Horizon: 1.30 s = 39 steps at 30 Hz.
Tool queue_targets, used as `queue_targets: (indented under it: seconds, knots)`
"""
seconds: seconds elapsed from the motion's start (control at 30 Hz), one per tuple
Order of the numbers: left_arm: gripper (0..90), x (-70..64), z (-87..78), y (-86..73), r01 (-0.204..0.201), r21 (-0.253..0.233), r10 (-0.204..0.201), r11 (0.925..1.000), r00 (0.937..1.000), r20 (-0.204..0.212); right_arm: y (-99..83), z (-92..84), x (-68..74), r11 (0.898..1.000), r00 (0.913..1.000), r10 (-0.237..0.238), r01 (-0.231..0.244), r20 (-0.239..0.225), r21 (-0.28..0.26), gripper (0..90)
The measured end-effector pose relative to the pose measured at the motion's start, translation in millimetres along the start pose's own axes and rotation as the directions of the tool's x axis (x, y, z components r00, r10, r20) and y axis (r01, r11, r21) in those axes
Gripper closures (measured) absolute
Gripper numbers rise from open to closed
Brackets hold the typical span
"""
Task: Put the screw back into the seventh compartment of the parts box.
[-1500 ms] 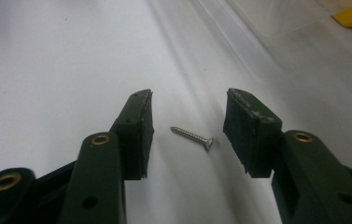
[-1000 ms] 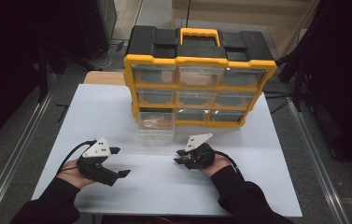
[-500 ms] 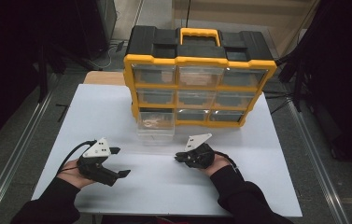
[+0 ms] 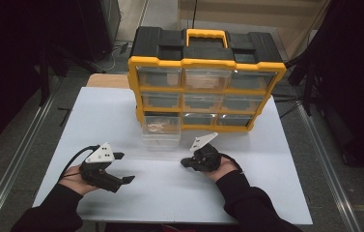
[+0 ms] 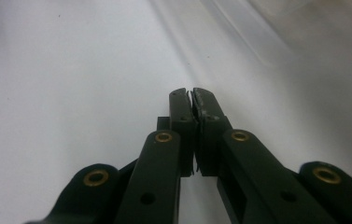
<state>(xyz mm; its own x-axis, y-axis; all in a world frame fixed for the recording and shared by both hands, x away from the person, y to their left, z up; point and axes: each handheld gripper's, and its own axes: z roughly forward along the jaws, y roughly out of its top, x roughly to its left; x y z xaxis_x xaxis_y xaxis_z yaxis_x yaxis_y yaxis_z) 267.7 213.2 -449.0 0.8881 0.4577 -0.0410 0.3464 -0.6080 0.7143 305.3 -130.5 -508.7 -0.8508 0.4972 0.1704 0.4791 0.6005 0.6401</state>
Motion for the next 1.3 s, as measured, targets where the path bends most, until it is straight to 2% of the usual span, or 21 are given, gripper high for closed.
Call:
queue_targets:
  seconds: [0.1,0.43,0.57,0.73,1.0,1.3]
  knots:
    - [14.0,0.1,0.0,-0.1,0.001,0.000,-0.001,1.0000,1.0000,-0.001,2.7,0.1,-2.2,0.999,0.9990,0.044,-0.044,-0.012,0.014,89.4]
    - [14.0,0.4,-0.5,-0.1,-0.001,0.003,0.001,1.0000,1.0000,-0.002,8.7,-8.5,-4.6,0.997,0.9970,0.076,-0.076,-0.015,-0.019,89.4]
    - [14.0,0.1,-0.1,-0.1,-0.001,0.002,0.001,1.0000,1.0000,0.000,11.3,-14.5,-6.8,0.995,0.9966,0.081,-0.082,-0.017,-0.049,89.4]
    - [14.0,0.2,-0.2,-0.1,0.000,0.002,0.000,1.0000,1.0000,0.000,13.8,-18.8,-7.5,0.993,0.9949,0.099,-0.100,-0.017,-0.054,89.4]
    - [14.0,0.0,-0.1,-0.1,-0.001,0.002,0.001,1.0000,1.0000,0.000,19.6,-27.1,-4.3,0.989,0.9911,0.133,-0.133,-0.011,-0.068,89.4]
    - [14.0,0.0,-0.2,0.1,-0.002,0.003,0.002,1.0000,1.0000,0.002,27.8,-36.2,1.9,0.986,0.9896,0.144,-0.143,0.005,-0.086,89.4]
